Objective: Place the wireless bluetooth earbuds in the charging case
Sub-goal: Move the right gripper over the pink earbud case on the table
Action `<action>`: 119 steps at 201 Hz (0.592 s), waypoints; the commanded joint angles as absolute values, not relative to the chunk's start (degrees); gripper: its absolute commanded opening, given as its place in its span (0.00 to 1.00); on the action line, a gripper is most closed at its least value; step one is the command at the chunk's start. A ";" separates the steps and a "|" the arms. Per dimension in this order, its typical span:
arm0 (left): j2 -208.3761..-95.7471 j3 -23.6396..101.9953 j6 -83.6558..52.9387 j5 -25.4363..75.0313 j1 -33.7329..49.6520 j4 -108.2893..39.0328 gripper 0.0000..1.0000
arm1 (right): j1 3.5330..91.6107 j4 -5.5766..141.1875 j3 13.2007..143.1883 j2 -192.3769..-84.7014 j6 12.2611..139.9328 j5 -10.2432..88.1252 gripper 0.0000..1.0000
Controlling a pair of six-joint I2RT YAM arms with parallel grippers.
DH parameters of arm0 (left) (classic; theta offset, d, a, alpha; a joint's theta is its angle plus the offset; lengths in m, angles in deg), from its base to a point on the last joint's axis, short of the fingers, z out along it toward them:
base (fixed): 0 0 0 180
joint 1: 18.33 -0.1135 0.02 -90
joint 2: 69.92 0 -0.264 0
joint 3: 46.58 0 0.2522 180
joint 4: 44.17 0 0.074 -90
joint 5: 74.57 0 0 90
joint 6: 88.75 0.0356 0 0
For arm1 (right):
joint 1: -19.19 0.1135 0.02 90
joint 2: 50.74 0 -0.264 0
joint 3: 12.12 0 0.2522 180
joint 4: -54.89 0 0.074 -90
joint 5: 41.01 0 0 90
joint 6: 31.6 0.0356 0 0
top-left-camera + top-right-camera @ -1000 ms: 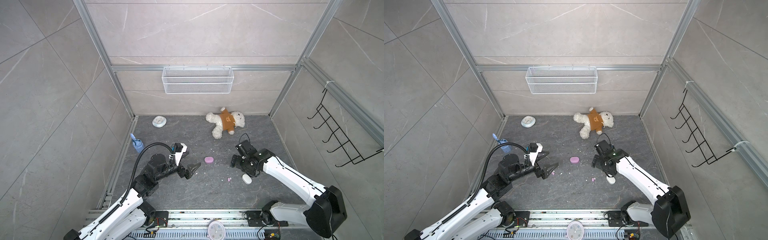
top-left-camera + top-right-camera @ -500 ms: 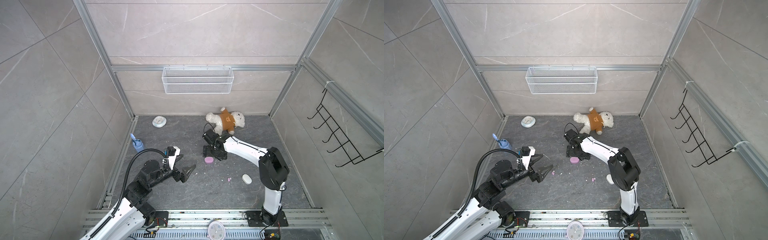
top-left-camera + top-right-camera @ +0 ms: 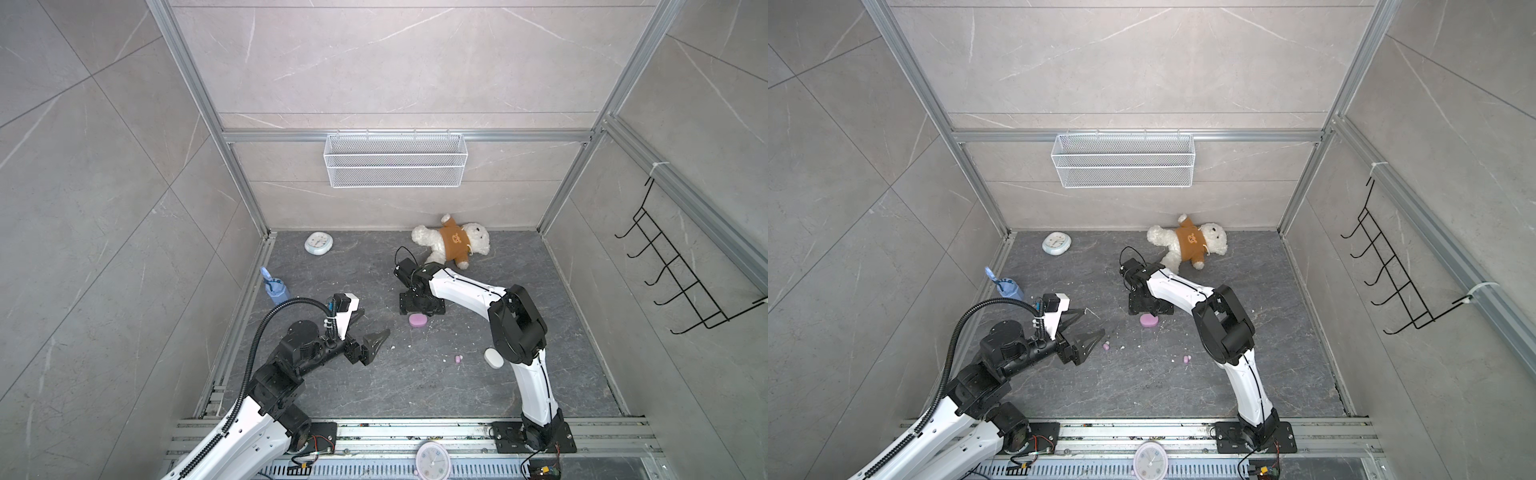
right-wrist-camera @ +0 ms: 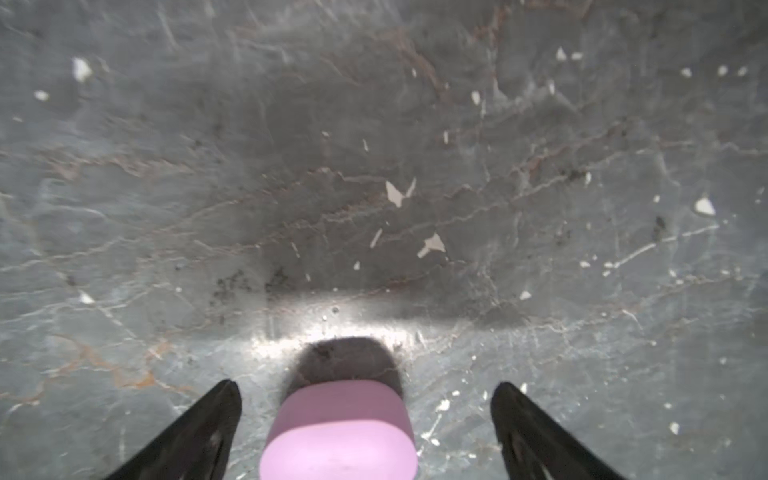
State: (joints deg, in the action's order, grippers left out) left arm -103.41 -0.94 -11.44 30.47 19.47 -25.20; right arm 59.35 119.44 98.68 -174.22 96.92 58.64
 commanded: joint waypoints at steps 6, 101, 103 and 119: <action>-103.76 -0.83 -11.76 30.26 19.06 -25.09 1.00 | 59.72 120.98 94.13 -171.49 95.58 59.23 0.94; -105.84 -0.19 -11.80 32.06 19.02 -26.08 1.00 | 57.92 122.08 76.16 -156.55 95.46 64.54 0.98; -105.86 -0.21 -11.79 32.04 19.02 -26.16 1.00 | 57.83 122.16 76.17 -156.56 95.37 64.66 0.98; -106.39 0.12 -11.82 32.55 18.97 -26.32 1.00 | 56.92 122.24 76.07 -156.51 94.98 65.29 0.99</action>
